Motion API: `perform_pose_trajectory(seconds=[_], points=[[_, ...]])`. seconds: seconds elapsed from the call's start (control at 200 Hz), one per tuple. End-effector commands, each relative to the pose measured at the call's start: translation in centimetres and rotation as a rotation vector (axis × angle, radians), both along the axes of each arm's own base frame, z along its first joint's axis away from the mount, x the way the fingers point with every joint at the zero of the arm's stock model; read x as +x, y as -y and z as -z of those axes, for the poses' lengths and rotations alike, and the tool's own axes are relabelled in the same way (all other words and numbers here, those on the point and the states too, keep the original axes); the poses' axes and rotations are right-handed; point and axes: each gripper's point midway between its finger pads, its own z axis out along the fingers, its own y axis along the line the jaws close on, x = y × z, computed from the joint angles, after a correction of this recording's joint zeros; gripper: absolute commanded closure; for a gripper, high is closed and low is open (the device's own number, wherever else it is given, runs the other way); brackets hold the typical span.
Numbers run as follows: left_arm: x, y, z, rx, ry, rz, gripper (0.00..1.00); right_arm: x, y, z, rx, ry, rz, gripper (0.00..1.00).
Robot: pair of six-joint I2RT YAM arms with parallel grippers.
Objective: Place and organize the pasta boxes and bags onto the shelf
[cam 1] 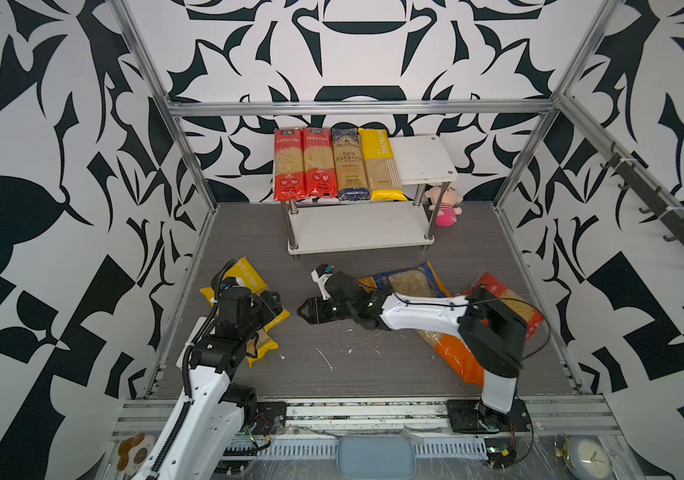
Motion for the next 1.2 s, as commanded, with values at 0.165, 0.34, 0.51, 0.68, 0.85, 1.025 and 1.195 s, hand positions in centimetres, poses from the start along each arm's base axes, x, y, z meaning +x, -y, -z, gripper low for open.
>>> perform_pose_trajectory(seconds=[0.165,0.34,0.51,0.68,0.85,1.025,1.195], points=[[-0.6,-1.1,0.4,-0.006,-0.011,-0.056,0.25,2.5,-5.9,0.1,0.049,0.03,-0.051,0.38],[-0.6,-0.9,0.1,-0.017,-0.002,-0.044,0.25,2.8,-8.0,2.4,0.034,-0.024,-0.084,0.39],[-0.6,-0.9,-0.6,-0.019,0.015,-0.043,0.25,2.6,-9.1,2.9,0.031,-0.046,-0.113,0.56],[-0.5,-0.7,-1.0,-0.021,0.026,-0.033,0.25,2.2,-8.5,1.3,0.049,-0.029,-0.124,0.82],[-0.2,-0.2,-0.6,-0.041,0.015,-0.013,0.26,2.4,-6.6,-0.1,0.086,-0.039,-0.095,0.94],[0.2,1.4,0.1,-0.128,-0.002,0.03,0.26,1.8,-0.8,-0.1,0.083,-0.085,-0.034,0.98],[0.8,3.4,1.8,-0.225,-0.039,0.088,0.28,-1.7,6.5,0.8,-0.007,-0.134,-0.014,0.97]])
